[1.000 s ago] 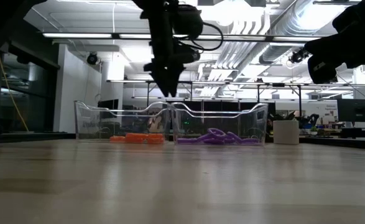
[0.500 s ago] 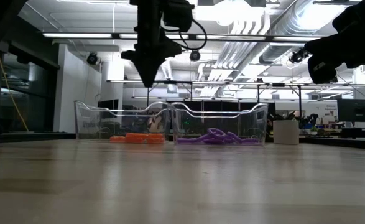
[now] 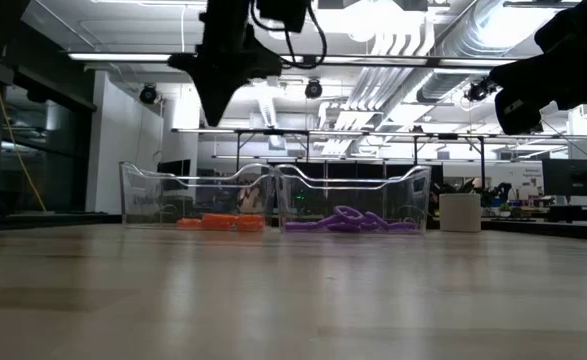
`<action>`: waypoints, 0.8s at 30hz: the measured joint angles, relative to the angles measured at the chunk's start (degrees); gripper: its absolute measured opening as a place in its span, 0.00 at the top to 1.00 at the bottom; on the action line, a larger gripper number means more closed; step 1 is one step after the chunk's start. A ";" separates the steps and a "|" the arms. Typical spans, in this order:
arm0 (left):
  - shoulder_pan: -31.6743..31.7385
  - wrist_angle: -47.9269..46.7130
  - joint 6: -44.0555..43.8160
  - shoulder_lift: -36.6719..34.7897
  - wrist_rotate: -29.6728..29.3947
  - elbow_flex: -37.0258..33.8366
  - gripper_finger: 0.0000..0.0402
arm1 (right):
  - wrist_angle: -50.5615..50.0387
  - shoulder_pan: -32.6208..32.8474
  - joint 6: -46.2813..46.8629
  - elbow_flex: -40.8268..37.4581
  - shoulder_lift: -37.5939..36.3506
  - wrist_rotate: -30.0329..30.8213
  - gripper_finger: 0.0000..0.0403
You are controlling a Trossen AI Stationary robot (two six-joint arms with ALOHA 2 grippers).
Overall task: Sort spring keychains
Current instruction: Put the orange spring keychain into the left transparent bin
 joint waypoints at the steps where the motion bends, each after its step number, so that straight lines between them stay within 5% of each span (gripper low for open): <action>1: -1.03 -0.90 -0.95 0.04 -0.07 -0.04 1.00 | 0.00 -0.02 -0.02 0.00 0.00 0.02 0.97; 9: -12.12 -0.77 -12.78 -6.43 0.11 -8.45 1.00 | 0.00 -0.02 -0.02 0.02 0.00 0.01 0.97; 24: -37.52 8.59 -49.03 -13.12 10.04 -24.34 1.00 | 0.01 -0.01 -0.01 0.00 0.00 0.01 0.97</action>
